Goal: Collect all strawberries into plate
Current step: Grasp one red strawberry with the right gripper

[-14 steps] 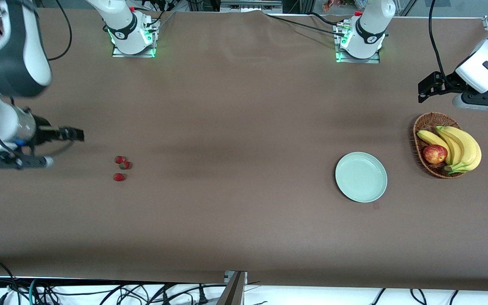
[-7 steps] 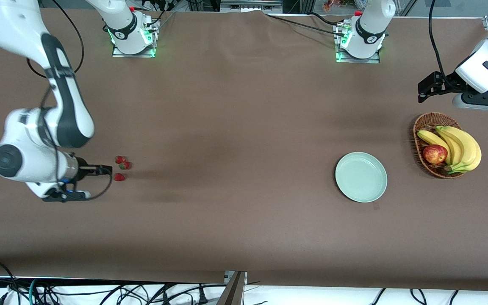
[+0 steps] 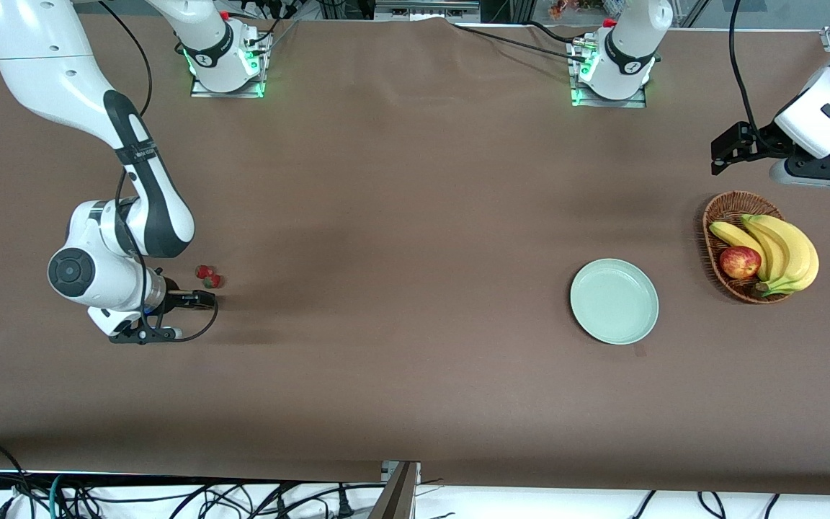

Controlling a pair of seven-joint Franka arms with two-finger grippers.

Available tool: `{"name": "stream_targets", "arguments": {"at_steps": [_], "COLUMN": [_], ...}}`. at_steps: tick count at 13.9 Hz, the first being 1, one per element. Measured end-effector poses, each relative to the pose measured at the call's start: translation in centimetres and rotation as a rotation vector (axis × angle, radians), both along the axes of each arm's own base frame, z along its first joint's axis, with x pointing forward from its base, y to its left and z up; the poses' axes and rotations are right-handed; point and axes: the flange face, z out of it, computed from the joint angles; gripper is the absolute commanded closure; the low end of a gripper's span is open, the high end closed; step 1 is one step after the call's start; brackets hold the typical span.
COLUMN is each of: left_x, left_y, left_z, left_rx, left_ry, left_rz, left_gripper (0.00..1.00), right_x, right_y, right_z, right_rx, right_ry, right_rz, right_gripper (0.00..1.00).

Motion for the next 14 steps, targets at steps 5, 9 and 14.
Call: {"name": "stream_targets", "arguments": {"at_steps": [5,9,14], "left_x": [0.0,0.0,-0.1], "left_y": [0.1,0.3,0.3], "left_z": [0.0,0.0,-0.1], "left_rx": [0.0,0.0,0.0], "left_ry": [0.002,0.005,0.008], "left_rz": [0.001,0.006,0.006], "left_gripper": [0.0,0.0,0.0], "right_x": [-0.2,-0.5,-0.5], "right_y": [0.0,0.0,0.0], "right_z": [-1.9,-2.6,-2.7], "right_rx": [0.002,0.003,0.004], "right_ry": [-0.013,-0.02,-0.021], "right_rz": [0.0,0.0,0.0], "right_gripper": [0.0,0.46,0.51]}}
